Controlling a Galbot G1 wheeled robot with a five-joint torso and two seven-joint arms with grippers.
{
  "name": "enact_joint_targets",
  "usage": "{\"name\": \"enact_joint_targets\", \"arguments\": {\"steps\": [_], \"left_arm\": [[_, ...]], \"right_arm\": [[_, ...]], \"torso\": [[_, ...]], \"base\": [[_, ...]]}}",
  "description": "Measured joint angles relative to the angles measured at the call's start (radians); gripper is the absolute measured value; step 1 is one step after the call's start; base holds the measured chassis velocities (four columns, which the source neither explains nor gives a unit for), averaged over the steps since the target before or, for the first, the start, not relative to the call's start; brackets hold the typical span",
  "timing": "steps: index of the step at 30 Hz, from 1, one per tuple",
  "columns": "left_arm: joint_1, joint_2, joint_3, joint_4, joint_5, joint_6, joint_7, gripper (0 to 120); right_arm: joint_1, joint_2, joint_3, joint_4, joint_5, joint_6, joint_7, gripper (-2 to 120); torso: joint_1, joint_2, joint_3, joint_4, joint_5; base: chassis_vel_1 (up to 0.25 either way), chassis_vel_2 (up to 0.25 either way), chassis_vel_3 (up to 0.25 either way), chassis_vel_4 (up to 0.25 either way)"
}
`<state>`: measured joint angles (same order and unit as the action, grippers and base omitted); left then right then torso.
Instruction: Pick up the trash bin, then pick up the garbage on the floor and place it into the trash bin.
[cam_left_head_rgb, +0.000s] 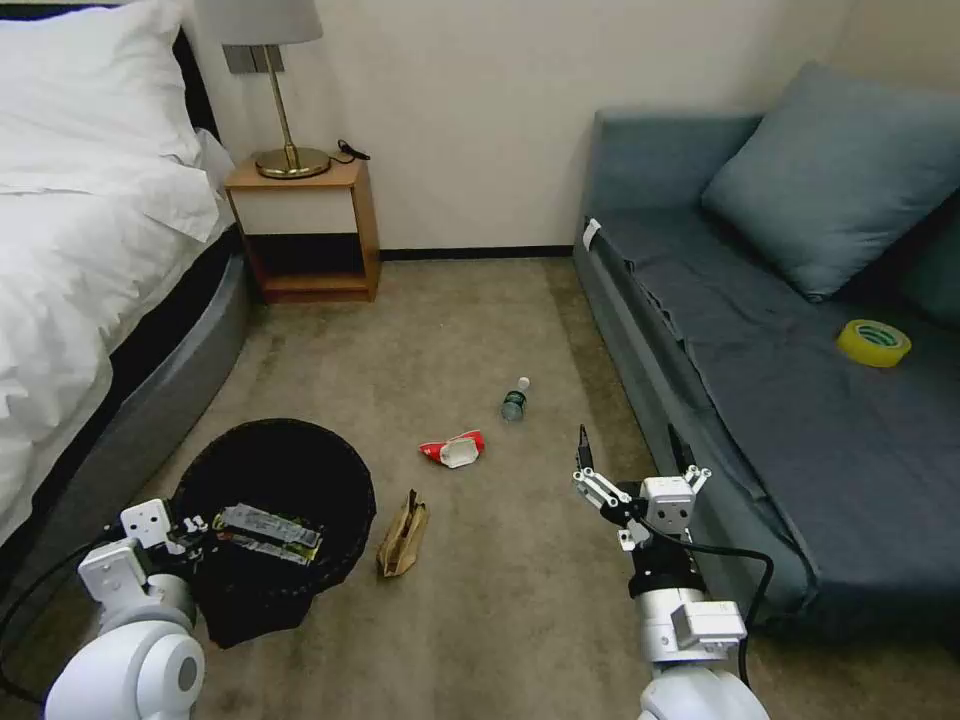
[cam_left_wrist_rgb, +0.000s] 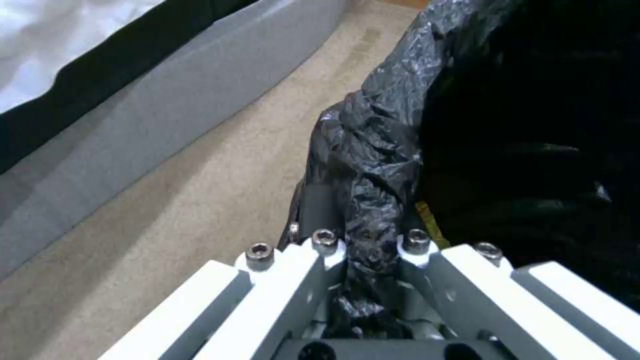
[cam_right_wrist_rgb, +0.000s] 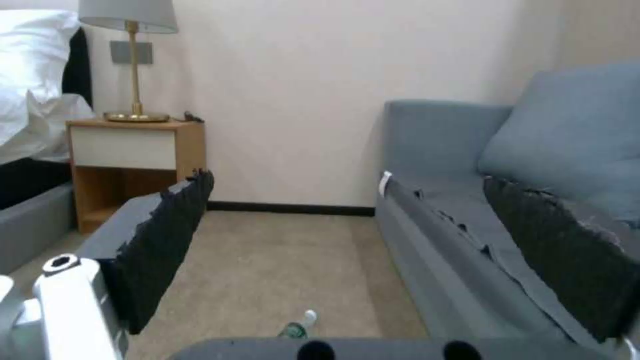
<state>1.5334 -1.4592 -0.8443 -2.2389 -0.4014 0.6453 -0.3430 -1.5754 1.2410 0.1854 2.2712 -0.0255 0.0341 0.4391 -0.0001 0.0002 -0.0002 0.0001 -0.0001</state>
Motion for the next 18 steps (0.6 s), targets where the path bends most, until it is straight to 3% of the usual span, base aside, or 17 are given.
{"name": "enact_joint_targets", "arguments": {"steps": [9,14,18], "left_arm": [[0.004,-0.002,-0.005,-0.001,-0.002,-0.006,0.001,2],[0.006,0.000,-0.007,-0.001,-0.003,-0.007,0.001,2],[0.006,-0.001,-0.007,-0.002,-0.003,-0.007,0.001,2]], "right_arm": [[0.035,-0.024,-0.013,-0.014,0.026,-0.011,0.000,100],[0.088,-0.065,-0.039,-0.030,0.084,-0.024,-0.005,100],[0.179,-0.145,-0.091,-0.042,0.217,-0.118,0.004,100]], "torso": [[0.000,0.000,0.000,0.0000,0.0000],[0.000,0.000,0.000,-0.0002,0.0002],[0.000,0.000,0.000,-0.0002,0.0002]], "base": [[-0.136,0.147,0.137,-0.150],[-0.058,0.055,0.048,-0.049],[0.000,0.000,0.000,0.000]]}}
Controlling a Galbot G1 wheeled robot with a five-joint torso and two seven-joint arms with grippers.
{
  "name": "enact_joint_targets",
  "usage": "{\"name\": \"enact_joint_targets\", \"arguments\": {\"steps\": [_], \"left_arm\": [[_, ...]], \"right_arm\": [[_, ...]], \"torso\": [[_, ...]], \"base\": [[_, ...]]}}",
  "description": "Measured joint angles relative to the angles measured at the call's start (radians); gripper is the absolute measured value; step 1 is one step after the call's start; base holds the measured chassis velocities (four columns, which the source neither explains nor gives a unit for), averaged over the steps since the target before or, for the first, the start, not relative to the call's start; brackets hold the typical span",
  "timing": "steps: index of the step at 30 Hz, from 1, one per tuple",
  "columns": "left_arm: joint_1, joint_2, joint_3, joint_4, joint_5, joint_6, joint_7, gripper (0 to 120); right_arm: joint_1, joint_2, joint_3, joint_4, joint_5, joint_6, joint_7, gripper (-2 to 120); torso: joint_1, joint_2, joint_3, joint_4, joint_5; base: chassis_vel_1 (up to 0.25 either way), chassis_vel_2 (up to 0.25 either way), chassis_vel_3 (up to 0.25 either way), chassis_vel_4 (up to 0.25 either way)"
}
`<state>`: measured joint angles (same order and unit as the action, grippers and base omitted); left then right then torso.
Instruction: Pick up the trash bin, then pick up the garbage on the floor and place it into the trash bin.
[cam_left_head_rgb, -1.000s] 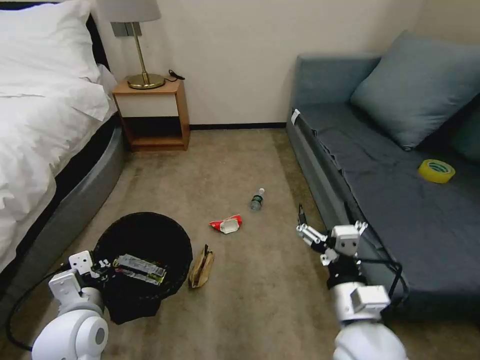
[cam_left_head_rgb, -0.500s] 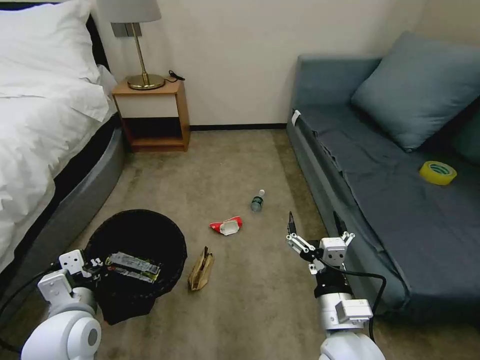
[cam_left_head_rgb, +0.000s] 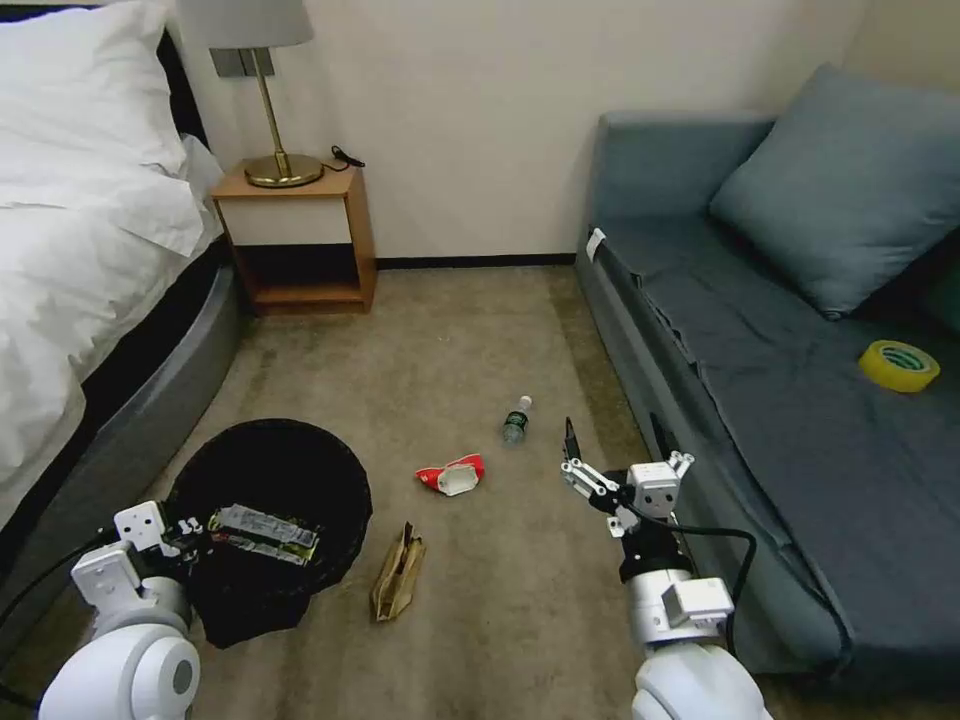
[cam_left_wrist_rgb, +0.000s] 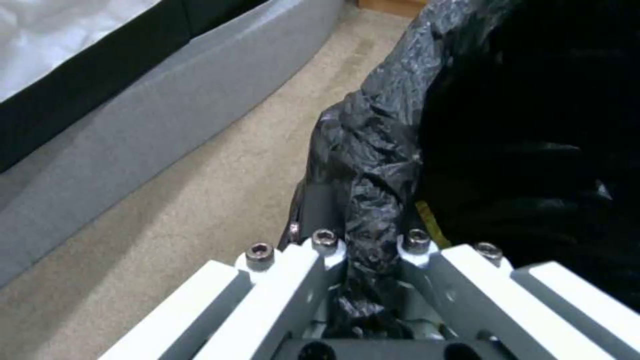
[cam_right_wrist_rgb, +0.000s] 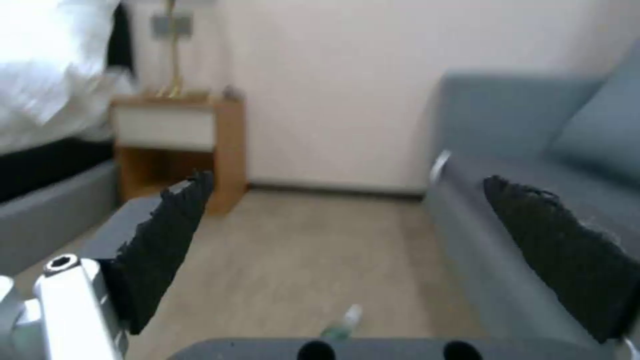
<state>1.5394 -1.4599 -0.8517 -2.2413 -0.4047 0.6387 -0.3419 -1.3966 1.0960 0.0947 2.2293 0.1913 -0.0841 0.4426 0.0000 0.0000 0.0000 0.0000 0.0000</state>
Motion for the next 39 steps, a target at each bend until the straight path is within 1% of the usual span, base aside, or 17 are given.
{"name": "enact_joint_targets", "arguments": {"steps": [2,3,4,6,9,12,13,15,17,18,19,20,23,24,28,31,39], "left_arm": [[-0.001,-0.002,-0.004,0.000,0.000,0.000,0.000,2],[-0.002,-0.002,-0.007,0.000,0.000,0.000,0.000,2],[-0.002,-0.002,-0.007,0.000,0.000,0.000,0.000,2],[-0.003,-0.002,-0.019,0.000,-0.001,0.000,0.001,2],[-0.003,-0.002,-0.027,0.001,-0.002,0.001,0.001,2],[-0.004,-0.002,-0.050,0.004,-0.009,0.003,0.001,2],[-0.004,-0.002,-0.050,0.004,-0.009,0.003,0.001,2],[-0.004,-0.003,-0.074,0.009,-0.015,0.004,0.002,2],[-0.002,-0.006,-0.092,0.010,-0.021,0.004,0.001,2],[-0.001,-0.007,-0.097,0.010,-0.023,0.004,0.002,2],[-0.001,-0.007,-0.097,0.010,-0.023,0.004,0.002,2],[0.001,-0.009,-0.106,0.009,-0.025,0.004,0.002,2],[0.009,-0.015,-0.118,0.001,-0.026,0.004,0.002,2],[0.009,-0.015,-0.118,0.001,-0.026,0.004,0.002,2],[0.016,-0.022,-0.129,-0.005,-0.026,0.003,0.002,2],[0.020,-0.025,-0.134,-0.009,-0.026,0.002,0.002,2],[0.037,-0.033,-0.147,-0.028,-0.024,-0.002,0.002,2]], "right_arm": [[0.104,-0.055,-0.078,-0.017,0.194,-0.100,0.047,100],[0.150,-0.068,-0.111,-0.028,0.260,-0.137,0.071,100],[0.150,-0.068,-0.111,-0.028,0.260,-0.137,0.071,100],[0.302,-0.084,-0.221,-0.087,0.434,-0.216,0.144,100],[0.370,-0.081,-0.272,-0.129,0.509,-0.245,0.171,100],[0.523,-0.029,-0.403,-0.247,0.714,-0.314,0.261,100],[0.523,-0.029,-0.403,-0.247,0.714,-0.314,0.261,100],[0.639,0.053,-0.525,-0.352,0.821,-0.355,0.328,100],[0.705,0.119,-0.623,-0.425,0.864,-0.365,0.361,100],[0.722,0.140,-0.650,-0.451,0.878,-0.368,0.371,100],[0.722,0.140,-0.650,-0.451,0.878,-0.368,0.371,100],[0.745,0.175,-0.691,-0.502,0.899,-0.372,0.384,100],[0.784,0.231,-0.752,-0.624,0.915,-0.373,0.388,100],[0.784,0.231,-0.752,-0.624,0.915,-0.373,0.388,100],[0.812,0.271,-0.811,-0.733,0.951,-0.397,0.377,100],[0.818,0.285,-0.842,-0.780,0.951,-0.397,0.369,100],[0.824,0.358,-0.931,-0.951,0.914,-0.359,0.293,100]], "torso": [[0.000,0.000,0.000,0.0000,-0.0001],[0.000,0.000,0.000,-0.0002,0.0000],[0.000,0.000,0.000,-0.0002,0.0000],[0.000,0.000,0.000,0.0000,-0.0002],[0.000,0.000,0.000,0.0002,-0.0001],[0.000,0.000,0.000,0.0001,-0.0001],[0.000,0.000,0.000,0.0001,-0.0001],[0.000,0.000,0.000,0.0003,-0.0003],[0.000,0.000,0.000,0.0003,-0.0005],[0.000,0.000,0.000,0.0003,-0.0004],[0.000,0.000,0.000,0.0003,-0.0004],[0.000,0.000,0.000,0.0003,-0.0004],[0.000,0.000,0.000,0.0003,-0.0004],[0.000,0.000,0.000,0.0003,-0.0004],[0.000,0.000,0.000,0.0001,-0.0003],[0.000,0.000,0.000,0.0000,-0.0003],[0.000,0.000,0.000,0.0001,-0.0001]], "base": [[0.000,0.000,0.000,0.000],[0.000,0.000,0.000,0.000],[0.000,0.000,0.000,0.000],[0.000,0.000,0.000,0.000],[0.000,0.000,0.000,0.000],[0.000,0.000,0.000,0.000],[0.000,0.000,0.000,0.000],[0.000,0.000,0.000,0.000],[0.000,0.000,0.000,0.000],[0.000,0.000,0.000,0.000],[0.000,0.000,0.000,0.000],[0.000,0.000,0.000,0.000],[0.000,0.000,0.000,0.000],[0.000,0.000,0.000,0.000],[0.000,0.000,0.000,0.000],[0.000,0.000,0.000,0.000],[0.000,0.000,0.000,0.000]]}}
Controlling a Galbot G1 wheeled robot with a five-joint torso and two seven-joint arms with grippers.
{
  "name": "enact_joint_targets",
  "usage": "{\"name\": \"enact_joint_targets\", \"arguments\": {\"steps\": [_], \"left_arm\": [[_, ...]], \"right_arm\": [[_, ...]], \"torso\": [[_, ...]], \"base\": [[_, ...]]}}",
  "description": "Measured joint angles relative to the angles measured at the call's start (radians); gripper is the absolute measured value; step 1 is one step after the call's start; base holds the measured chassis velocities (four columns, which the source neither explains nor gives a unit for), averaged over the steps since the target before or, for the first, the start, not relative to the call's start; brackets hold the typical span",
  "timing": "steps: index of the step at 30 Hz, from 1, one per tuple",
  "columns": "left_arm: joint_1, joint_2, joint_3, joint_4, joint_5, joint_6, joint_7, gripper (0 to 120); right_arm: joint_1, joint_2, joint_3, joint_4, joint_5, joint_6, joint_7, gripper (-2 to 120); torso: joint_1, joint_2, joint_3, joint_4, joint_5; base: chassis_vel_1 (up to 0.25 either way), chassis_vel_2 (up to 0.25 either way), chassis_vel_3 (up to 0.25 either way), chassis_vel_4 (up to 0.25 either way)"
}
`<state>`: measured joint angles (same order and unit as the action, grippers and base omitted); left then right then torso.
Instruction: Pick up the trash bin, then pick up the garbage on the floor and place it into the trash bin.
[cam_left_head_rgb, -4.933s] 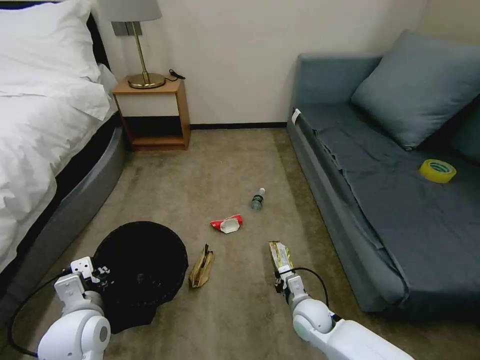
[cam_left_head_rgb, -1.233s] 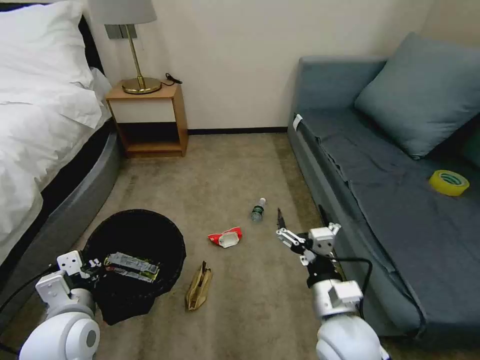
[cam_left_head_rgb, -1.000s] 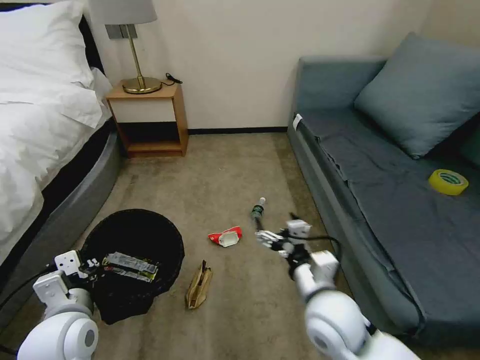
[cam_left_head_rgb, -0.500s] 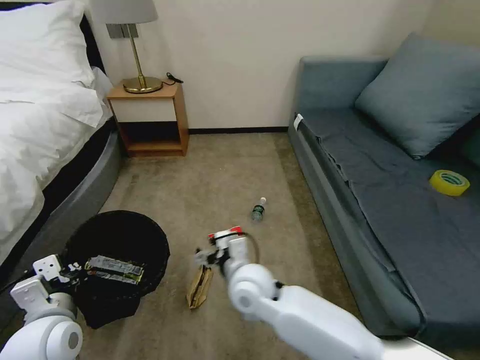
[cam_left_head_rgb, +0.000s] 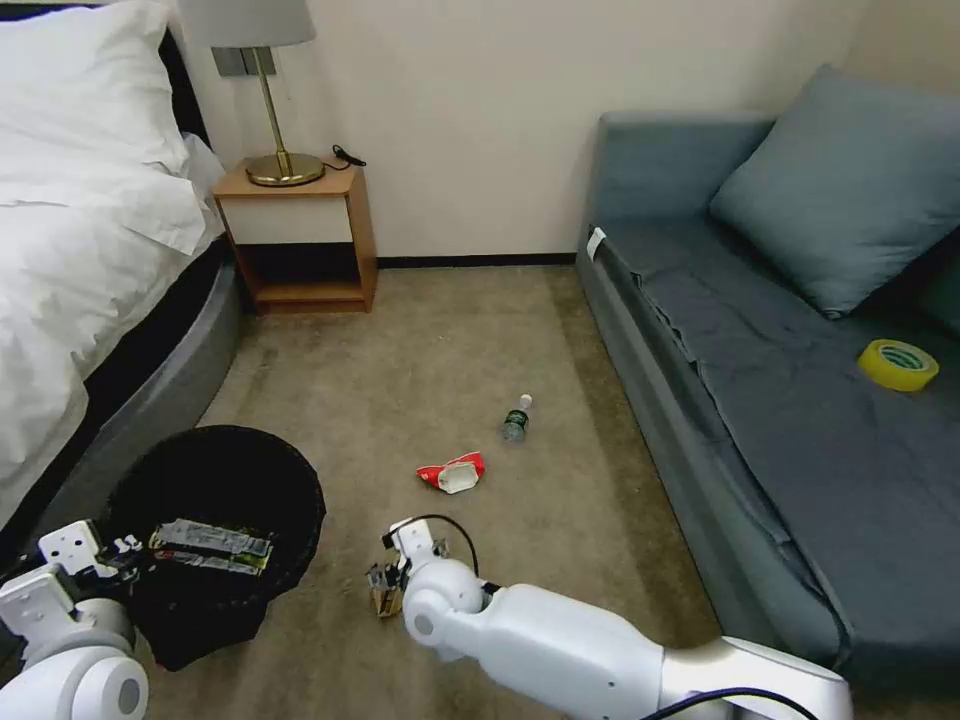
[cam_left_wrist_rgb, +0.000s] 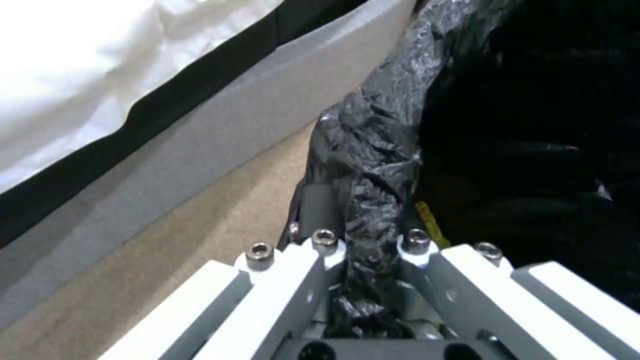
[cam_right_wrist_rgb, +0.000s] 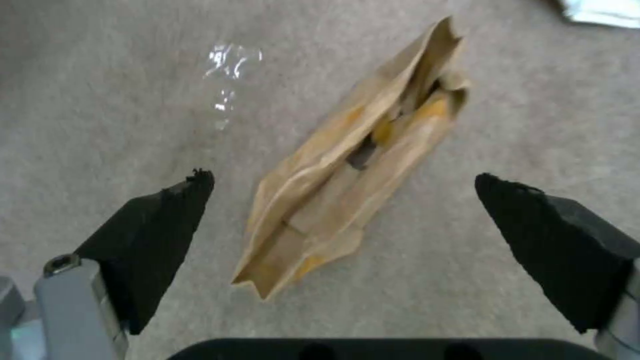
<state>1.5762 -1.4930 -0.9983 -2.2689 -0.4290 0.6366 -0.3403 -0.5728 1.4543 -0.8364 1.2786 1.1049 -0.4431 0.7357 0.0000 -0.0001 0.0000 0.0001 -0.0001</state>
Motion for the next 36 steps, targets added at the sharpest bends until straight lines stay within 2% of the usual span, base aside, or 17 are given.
{"name": "enact_joint_targets", "arguments": {"steps": [13,25,27,28,30,31,33,36], "left_arm": [[0.017,-0.009,0.001,-0.017,0.007,-0.009,0.000,2],[0.022,-0.011,-0.002,-0.021,0.010,-0.010,0.000,2],[0.022,-0.014,0.003,-0.021,0.015,-0.012,0.001,2],[0.022,-0.014,0.003,-0.021,0.015,-0.012,0.001,2],[0.021,-0.015,0.005,-0.021,0.018,-0.012,0.003,2],[0.021,-0.015,0.005,-0.020,0.019,-0.012,0.003,2],[0.020,-0.014,0.006,-0.019,0.020,-0.012,0.004,2],[0.015,-0.014,0.008,-0.014,0.021,-0.012,0.004,2]], "right_arm": [[-0.002,0.059,-0.019,-0.176,-0.083,0.055,-0.080,100],[-0.011,0.101,-0.025,-0.246,-0.117,0.081,-0.126,99],[-0.017,0.101,-0.030,-0.261,-0.134,0.093,-0.141,90],[-0.017,0.101,-0.030,-0.261,-0.134,0.093,-0.141,90],[-0.024,0.099,-0.031,-0.268,-0.147,0.103,-0.153,82],[-0.026,0.097,-0.031,-0.269,-0.152,0.107,-0.158,74],[-0.028,0.095,-0.031,-0.269,-0.154,0.110,-0.160,73],[-0.030,0.089,-0.031,-0.268,-0.161,0.123,-0.172,56]], "torso": [[0.000,0.000,0.000,-0.0002,0.0000],[0.000,0.000,0.000,-0.0001,0.0000],[0.000,0.000,0.000,-0.0001,0.0001],[0.000,0.000,0.000,-0.0001,0.0001],[0.000,0.000,0.000,-0.0001,0.0001],[0.000,0.000,0.000,-0.0001,0.0001],[0.000,0.000,0.000,-0.0001,0.0001],[0.000,0.000,0.000,-0.0001,0.0001]], "base": [[0.000,0.000,0.000,0.000],[0.000,0.000,0.000,0.000],[0.000,0.000,0.000,0.000],[0.000,0.000,0.000,0.000],[0.000,0.000,0.000,0.000],[0.000,0.000,0.000,0.000],[0.000,0.000,0.000,0.000],[0.000,0.000,0.000,0.000]]}}
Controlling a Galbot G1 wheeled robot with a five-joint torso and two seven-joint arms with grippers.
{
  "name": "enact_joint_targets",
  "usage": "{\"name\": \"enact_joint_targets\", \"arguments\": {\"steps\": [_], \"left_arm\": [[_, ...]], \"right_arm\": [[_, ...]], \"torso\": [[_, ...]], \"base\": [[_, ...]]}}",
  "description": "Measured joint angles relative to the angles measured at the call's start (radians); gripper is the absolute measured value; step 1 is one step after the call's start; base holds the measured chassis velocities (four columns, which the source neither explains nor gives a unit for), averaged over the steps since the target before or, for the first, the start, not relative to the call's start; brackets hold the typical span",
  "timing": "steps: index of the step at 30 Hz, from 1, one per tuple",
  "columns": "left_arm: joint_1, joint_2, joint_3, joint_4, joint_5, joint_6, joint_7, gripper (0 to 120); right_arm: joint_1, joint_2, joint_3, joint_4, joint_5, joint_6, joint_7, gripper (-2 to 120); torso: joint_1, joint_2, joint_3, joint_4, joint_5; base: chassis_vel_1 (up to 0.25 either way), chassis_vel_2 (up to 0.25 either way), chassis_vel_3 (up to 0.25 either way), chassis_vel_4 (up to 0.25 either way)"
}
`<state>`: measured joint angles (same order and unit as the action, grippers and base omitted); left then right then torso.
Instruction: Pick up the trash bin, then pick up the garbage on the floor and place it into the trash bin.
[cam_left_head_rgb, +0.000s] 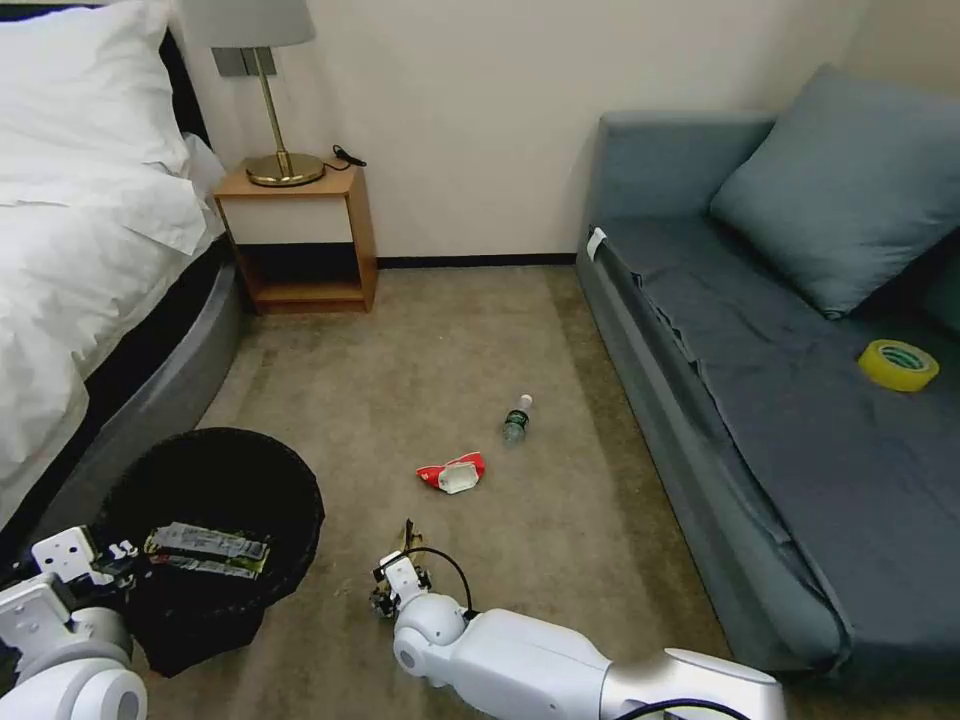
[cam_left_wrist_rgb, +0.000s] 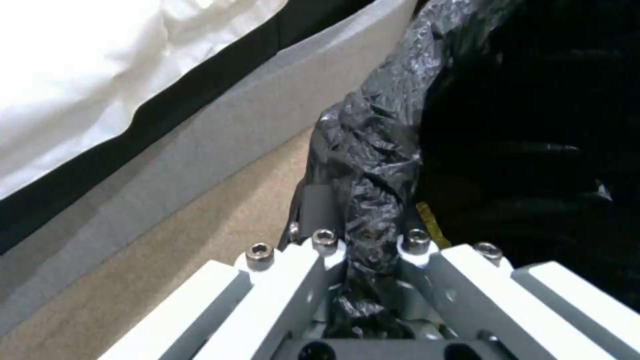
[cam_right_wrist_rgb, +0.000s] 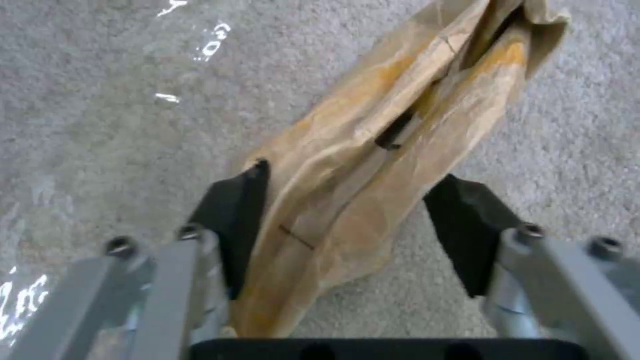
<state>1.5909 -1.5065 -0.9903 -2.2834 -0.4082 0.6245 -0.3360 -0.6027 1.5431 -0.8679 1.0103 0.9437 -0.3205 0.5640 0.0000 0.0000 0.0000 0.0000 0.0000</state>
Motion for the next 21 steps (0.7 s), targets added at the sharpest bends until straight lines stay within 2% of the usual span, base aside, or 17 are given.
{"name": "enact_joint_targets", "arguments": {"steps": [2,6,11,14,21], "left_arm": [[-0.001,0.000,0.001,0.001,0.000,0.000,0.000,2],[-0.003,0.000,0.003,0.006,0.002,0.000,0.001,2],[-0.005,0.001,0.003,0.008,0.002,0.000,0.001,2],[-0.009,0.001,0.006,0.010,0.002,-0.001,0.002,2],[-0.008,0.004,0.007,0.012,0.003,-0.001,0.002,2]], "right_arm": [[0.000,-0.002,0.000,0.001,-0.001,0.003,-0.003,53],[0.000,-0.012,0.000,0.007,-0.005,0.018,-0.015,35],[0.004,-0.025,0.000,0.017,-0.006,0.024,-0.019,22],[0.008,-0.039,0.000,0.029,-0.007,0.031,-0.021,7],[0.016,-0.078,0.012,0.096,-0.010,0.039,-0.012,4]], "torso": [[0.000,0.000,0.000,0.0000,0.0000],[0.000,0.000,0.000,0.0000,0.0000],[0.000,0.000,0.000,0.0000,0.0000],[0.000,0.000,0.000,0.0000,0.0000],[0.000,0.000,0.000,0.0000,0.0000]], "base": [[0.000,0.000,0.000,0.000],[0.000,0.000,0.000,0.000],[0.000,0.000,0.000,0.000],[0.000,0.000,0.000,0.000],[0.000,0.000,0.000,0.000]]}}
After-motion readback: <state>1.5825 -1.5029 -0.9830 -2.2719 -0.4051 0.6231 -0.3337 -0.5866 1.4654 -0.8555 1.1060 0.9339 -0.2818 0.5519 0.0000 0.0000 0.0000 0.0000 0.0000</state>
